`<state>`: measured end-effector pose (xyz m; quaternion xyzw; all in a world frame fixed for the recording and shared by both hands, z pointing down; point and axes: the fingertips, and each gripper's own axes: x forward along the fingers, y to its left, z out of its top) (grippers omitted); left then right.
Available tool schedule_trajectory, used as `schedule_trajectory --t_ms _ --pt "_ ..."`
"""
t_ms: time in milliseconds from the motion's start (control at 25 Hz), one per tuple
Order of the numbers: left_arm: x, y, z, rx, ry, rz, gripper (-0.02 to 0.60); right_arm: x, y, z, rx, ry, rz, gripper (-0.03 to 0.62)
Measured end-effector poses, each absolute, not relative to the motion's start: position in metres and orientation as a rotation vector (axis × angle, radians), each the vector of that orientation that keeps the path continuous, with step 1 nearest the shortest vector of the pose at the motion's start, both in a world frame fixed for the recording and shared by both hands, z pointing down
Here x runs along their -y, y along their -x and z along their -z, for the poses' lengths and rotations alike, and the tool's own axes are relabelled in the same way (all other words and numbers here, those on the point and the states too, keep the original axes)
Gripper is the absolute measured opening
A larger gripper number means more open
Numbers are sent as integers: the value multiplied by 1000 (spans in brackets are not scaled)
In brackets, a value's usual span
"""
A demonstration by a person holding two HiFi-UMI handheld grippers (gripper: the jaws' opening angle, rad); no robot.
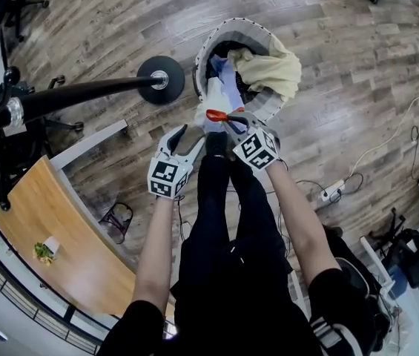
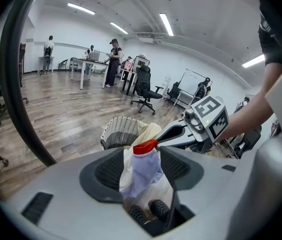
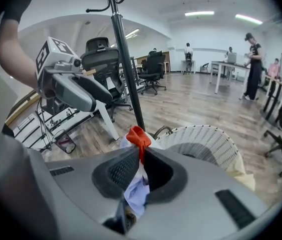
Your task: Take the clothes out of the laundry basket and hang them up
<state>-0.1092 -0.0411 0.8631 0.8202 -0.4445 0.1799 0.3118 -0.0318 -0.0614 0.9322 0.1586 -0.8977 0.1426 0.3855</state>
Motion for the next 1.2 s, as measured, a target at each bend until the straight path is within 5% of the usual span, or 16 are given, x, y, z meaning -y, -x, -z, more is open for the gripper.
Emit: schedule_trajectory --t_ms 1200 --pt "-11 57 -689 1293 -2215 -459 245 81 0 -632 2531 -436 -64 35"
